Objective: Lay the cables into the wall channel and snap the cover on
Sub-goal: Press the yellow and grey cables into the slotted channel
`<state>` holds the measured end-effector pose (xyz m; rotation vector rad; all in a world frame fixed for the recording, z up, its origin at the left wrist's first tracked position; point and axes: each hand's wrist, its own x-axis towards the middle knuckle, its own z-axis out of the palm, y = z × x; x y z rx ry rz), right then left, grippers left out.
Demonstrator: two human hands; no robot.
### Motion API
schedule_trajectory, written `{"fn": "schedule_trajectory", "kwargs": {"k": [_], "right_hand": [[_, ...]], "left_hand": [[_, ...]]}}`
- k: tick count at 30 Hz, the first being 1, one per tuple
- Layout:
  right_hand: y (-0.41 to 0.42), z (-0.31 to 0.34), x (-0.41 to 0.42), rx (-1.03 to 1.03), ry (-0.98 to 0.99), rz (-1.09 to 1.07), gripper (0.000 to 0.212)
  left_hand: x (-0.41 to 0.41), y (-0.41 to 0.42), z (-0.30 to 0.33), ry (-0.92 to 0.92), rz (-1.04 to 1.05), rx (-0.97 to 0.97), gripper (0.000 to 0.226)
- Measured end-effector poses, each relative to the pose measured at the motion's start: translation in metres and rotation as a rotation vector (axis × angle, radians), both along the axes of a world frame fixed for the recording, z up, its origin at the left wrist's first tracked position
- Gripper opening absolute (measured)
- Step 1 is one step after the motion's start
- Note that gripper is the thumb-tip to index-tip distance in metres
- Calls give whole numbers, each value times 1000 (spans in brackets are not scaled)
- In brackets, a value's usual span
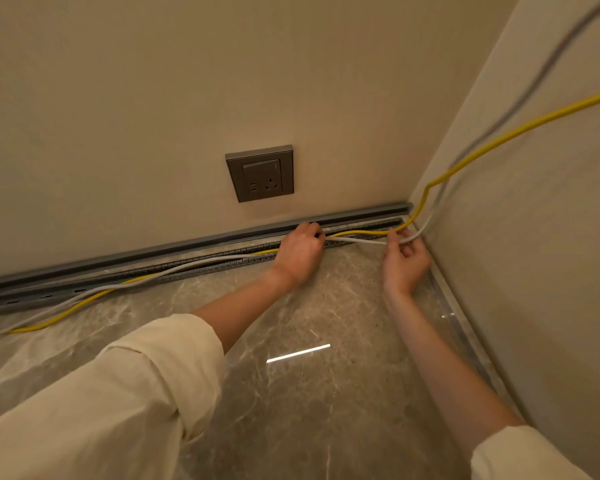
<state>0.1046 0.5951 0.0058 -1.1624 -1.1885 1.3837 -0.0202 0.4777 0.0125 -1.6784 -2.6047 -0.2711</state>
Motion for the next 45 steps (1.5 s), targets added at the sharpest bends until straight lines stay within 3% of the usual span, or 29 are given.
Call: {"fn": "schedule_trajectory", "kwargs": {"k": [3,8,12,20,33,37,45], "right_hand": [[7,14,-2,14,15,154,17],[26,25,6,-63,59,419,28],[30,16,13,66,-56,507,27],[55,3,3,143,-308,376,22],[61,14,3,443,-505,95,26],[56,8,3,220,-410,96,23],[51,18,29,-220,-53,377,24]], "left_hand": [[-3,1,1,14,-5,-6,25],[-2,1,2,13,3,-14,22],[-2,-1,-1,20,18,-41,24],[-4,-5,-2,-10,-2,-22,34],[-8,-6,-3,6,-31,-38,43],[-7,-8,-4,10,-33,-38,46],[1,-7,0,10,8,-44,35]]}}
